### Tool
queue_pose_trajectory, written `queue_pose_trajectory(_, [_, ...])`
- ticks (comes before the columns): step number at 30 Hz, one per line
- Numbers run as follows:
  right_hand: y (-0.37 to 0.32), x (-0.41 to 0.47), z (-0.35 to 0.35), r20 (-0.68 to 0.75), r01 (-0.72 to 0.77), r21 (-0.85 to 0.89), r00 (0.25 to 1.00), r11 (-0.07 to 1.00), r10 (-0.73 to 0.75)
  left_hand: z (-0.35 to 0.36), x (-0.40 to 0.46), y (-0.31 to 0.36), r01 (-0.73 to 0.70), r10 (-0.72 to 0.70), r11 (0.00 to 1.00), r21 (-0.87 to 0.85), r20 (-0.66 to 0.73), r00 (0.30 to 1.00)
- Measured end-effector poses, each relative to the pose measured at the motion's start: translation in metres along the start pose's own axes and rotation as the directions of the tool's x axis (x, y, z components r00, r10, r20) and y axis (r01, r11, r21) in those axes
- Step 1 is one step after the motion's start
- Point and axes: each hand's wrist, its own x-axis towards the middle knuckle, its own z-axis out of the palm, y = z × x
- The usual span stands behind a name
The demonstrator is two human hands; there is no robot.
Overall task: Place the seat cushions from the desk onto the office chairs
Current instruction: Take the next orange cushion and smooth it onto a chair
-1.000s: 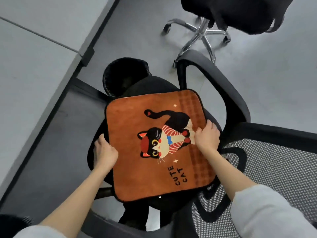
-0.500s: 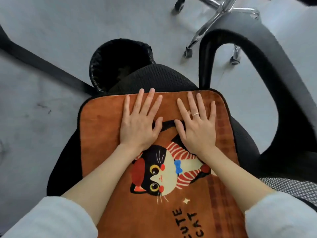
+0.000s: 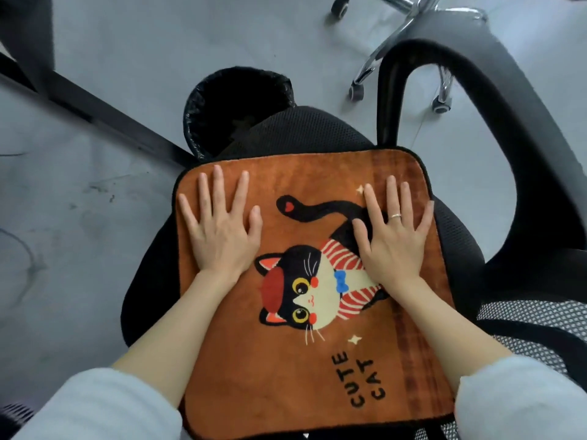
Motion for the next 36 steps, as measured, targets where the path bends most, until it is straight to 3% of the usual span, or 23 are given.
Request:
queue_pose_trajectory(7, [-0.003,-0.001,-0.001,0.049,-0.007,-0.014,0.999,1.0,0.008,0.001,-0.003,0.002,0.011,-0.01,1.0,-0.026,0.018,1.0])
queue_pose_trajectory(12, [-0.044,-0.044,-0.009,0.029,0.157,0.073,0.987,0.985,-0.16,-0.004,-0.066,0.037,-0.087,0.096,0.981,-0.171,0.045,0.994])
queue_pose_trajectory(18, [-0.044,-0.063,0.019,-0.036,0.158,0.026,0.987,0.987,-0.157,0.024,-0.09,0.048,-0.11,0.111,0.994,-0.006,0.033,0.993])
queue_pose_trajectory(22, [-0.046,-0.066,0.014,0.075,0.159,0.027,0.984,0.987,-0.16,0.019,-0.092,0.047,-0.125,0.129,0.991,-0.046,0.095,0.987])
queue_pose_trajectory(24, [-0.039,-0.075,0.005,0.131,0.078,0.022,0.988,0.997,-0.081,0.014,-0.1,0.04,-0.097,0.105,0.993,-0.072,0.126,0.986])
queue_pose_trajectory(29, [-0.008,-0.116,-0.014,0.25,-0.222,-0.022,0.943,0.975,0.22,-0.004,-0.142,0.025,0.239,-0.215,0.965,-0.107,0.197,0.956])
queue_pose_trajectory(36, [-0.017,-0.116,0.012,0.12,-0.29,0.036,0.951,0.956,0.284,0.019,-0.147,0.027,0.223,-0.217,0.974,-0.041,0.113,0.97])
